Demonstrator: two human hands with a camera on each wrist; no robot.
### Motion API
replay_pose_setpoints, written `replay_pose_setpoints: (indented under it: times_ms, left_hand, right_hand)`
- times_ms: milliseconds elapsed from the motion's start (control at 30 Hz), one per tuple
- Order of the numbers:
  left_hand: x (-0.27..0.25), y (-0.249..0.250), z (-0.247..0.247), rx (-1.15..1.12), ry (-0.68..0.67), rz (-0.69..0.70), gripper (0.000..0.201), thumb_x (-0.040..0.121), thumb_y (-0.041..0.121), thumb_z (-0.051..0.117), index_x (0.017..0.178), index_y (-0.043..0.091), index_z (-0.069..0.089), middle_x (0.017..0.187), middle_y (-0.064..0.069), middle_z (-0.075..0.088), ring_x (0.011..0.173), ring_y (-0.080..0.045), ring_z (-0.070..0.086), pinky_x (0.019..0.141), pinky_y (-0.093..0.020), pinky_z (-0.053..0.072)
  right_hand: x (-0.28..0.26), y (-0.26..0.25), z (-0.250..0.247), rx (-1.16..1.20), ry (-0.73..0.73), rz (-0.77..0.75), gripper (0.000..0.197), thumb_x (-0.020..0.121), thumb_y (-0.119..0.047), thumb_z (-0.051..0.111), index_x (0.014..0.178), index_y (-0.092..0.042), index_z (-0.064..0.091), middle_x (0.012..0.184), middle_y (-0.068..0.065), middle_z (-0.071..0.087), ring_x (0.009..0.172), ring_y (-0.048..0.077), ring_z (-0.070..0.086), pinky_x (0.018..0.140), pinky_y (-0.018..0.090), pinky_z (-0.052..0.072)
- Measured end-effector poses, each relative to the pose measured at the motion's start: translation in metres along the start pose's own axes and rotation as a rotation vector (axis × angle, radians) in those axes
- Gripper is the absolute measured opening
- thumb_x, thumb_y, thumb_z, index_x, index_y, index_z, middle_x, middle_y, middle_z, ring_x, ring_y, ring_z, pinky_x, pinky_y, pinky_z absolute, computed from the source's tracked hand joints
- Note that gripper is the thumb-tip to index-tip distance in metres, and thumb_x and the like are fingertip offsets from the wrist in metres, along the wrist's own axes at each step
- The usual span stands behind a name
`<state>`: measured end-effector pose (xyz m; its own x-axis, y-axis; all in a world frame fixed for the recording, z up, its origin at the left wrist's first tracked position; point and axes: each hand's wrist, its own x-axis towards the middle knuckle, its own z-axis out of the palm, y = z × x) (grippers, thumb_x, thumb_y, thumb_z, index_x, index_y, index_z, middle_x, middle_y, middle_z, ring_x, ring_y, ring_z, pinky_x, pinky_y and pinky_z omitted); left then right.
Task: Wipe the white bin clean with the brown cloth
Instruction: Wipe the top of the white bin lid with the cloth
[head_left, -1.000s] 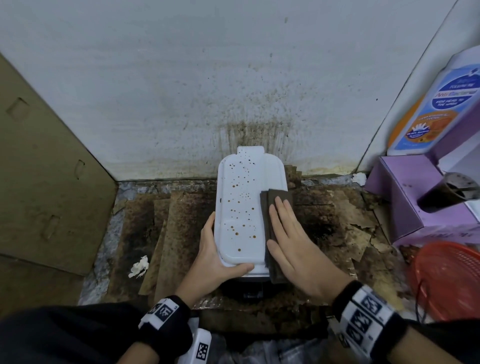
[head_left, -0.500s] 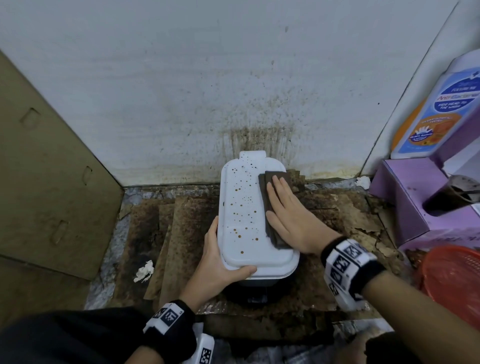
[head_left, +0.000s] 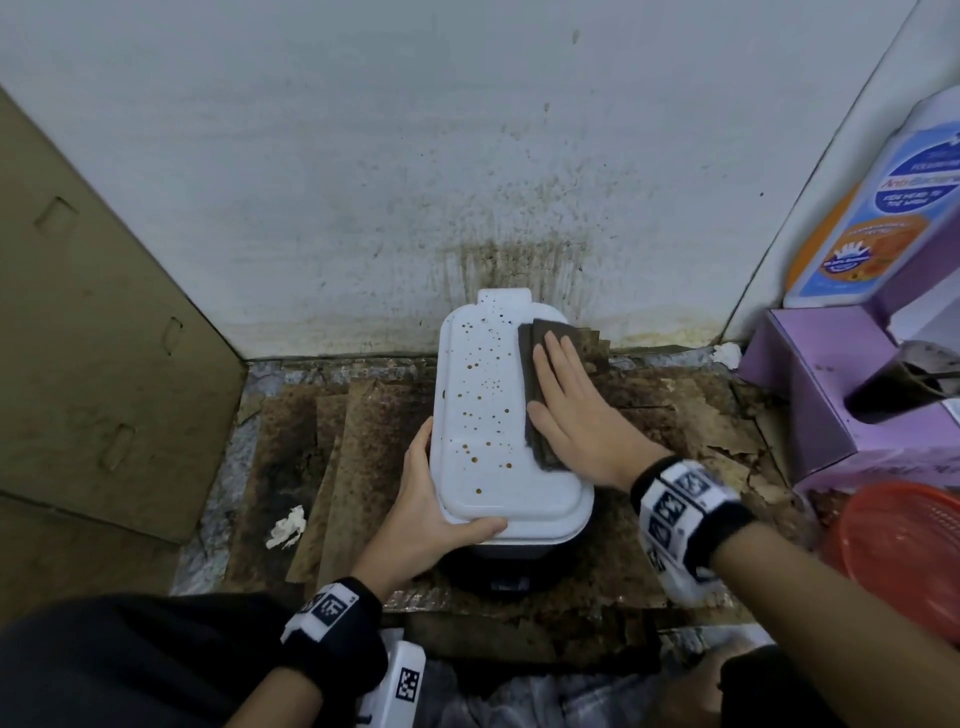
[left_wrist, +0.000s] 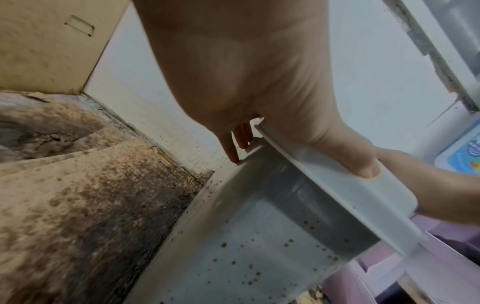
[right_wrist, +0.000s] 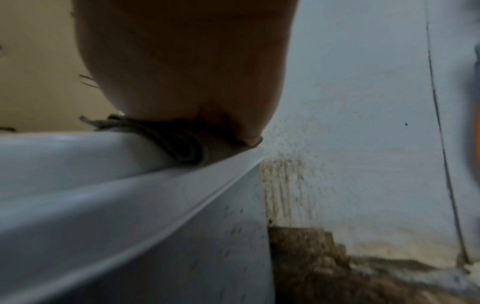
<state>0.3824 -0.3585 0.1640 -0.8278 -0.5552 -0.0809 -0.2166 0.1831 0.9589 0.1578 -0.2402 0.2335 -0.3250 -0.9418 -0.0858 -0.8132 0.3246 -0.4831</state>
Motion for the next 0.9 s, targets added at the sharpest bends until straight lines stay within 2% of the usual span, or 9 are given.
replay_pose_setpoints:
  times_ms: [167, 267, 400, 500, 567, 700, 800, 900]
  left_hand:
    - [-0.001, 0.000, 0.002, 0.013, 0.005, 0.013, 0.134, 0.065, 0.046, 0.099, 0.162, 0.040, 0.007, 0.168, 0.013, 0.022, 0.155, -0.005, 0.025, 0.125, -0.048, 0.033]
    - [0.000, 0.000, 0.003, 0.005, 0.008, 0.007, 0.135, 0.064, 0.048, 0.099, 0.162, 0.043, 0.006, 0.168, 0.013, 0.022, 0.156, -0.006, 0.025, 0.125, -0.050, 0.034]
    - [0.002, -0.002, 0.001, 0.005, 0.004, -0.001, 0.134, 0.065, 0.051, 0.099, 0.161, 0.048, 0.006, 0.168, 0.015, 0.021, 0.156, -0.006, 0.024, 0.124, -0.051, 0.033]
    - [0.001, -0.002, 0.000, 0.006, 0.004, -0.005, 0.134, 0.064, 0.051, 0.099, 0.161, 0.049, 0.006, 0.168, 0.015, 0.021, 0.156, -0.007, 0.025, 0.124, -0.051, 0.033]
    - [0.001, 0.000, 0.000, -0.005, 0.006, -0.001, 0.133, 0.064, 0.050, 0.099, 0.160, 0.050, 0.008, 0.167, 0.015, 0.023, 0.155, -0.007, 0.026, 0.124, -0.050, 0.034]
    - [0.003, 0.006, -0.003, -0.013, 0.001, 0.008, 0.129, 0.065, 0.051, 0.099, 0.159, 0.053, 0.010, 0.166, 0.016, 0.026, 0.155, -0.008, 0.028, 0.123, -0.052, 0.035]
    - [0.002, 0.010, -0.005, 0.030, -0.021, 0.015, 0.129, 0.065, 0.056, 0.097, 0.159, 0.054, 0.008, 0.165, 0.019, 0.024, 0.155, -0.006, 0.025, 0.124, -0.053, 0.032]
    - [-0.002, 0.011, -0.004, 0.069, -0.022, 0.017, 0.132, 0.065, 0.059, 0.095, 0.160, 0.052, 0.005, 0.163, 0.024, 0.021, 0.155, -0.003, 0.022, 0.126, -0.052, 0.029]
  right_hand:
    - [-0.070, -0.022, 0.027, -0.127, 0.018, -0.020, 0.068, 0.111, -0.040, 0.021, 0.161, -0.003, -0.007, 0.168, 0.009, -0.023, 0.153, 0.018, -0.028, 0.127, 0.036, -0.003]
    - [-0.081, -0.026, 0.030, -0.151, 0.011, -0.035, 0.068, 0.111, -0.041, 0.020, 0.160, -0.004, -0.009, 0.168, 0.008, -0.026, 0.153, 0.019, -0.029, 0.126, 0.034, -0.005]
    - [-0.056, -0.020, 0.022, -0.080, -0.006, 0.001, 0.070, 0.111, -0.042, 0.023, 0.161, -0.008, -0.012, 0.167, 0.005, -0.028, 0.151, 0.014, -0.032, 0.125, 0.032, -0.008]
    - [-0.016, -0.004, 0.006, -0.054, -0.052, 0.018, 0.070, 0.111, -0.042, 0.022, 0.160, -0.006, -0.012, 0.166, 0.007, -0.029, 0.150, 0.017, -0.033, 0.125, 0.033, -0.009]
    - [0.016, 0.006, -0.010, -0.021, -0.112, 0.036, 0.070, 0.112, -0.041, 0.024, 0.160, -0.007, -0.014, 0.166, 0.007, -0.030, 0.148, 0.014, -0.034, 0.124, 0.032, -0.011]
    - [0.060, 0.019, -0.028, 0.001, -0.191, 0.054, 0.073, 0.111, -0.044, 0.024, 0.159, -0.008, -0.018, 0.165, 0.007, -0.032, 0.151, 0.021, -0.031, 0.126, 0.040, -0.008]
    - [0.059, 0.019, -0.027, 0.019, -0.194, 0.056, 0.074, 0.111, -0.045, 0.024, 0.159, -0.008, -0.019, 0.164, 0.007, -0.034, 0.151, 0.022, -0.032, 0.125, 0.040, -0.008]
    - [0.037, 0.012, -0.020, 0.064, -0.183, 0.056, 0.073, 0.111, -0.043, 0.024, 0.158, -0.008, -0.019, 0.163, 0.005, -0.036, 0.149, 0.019, -0.035, 0.123, 0.036, -0.010]
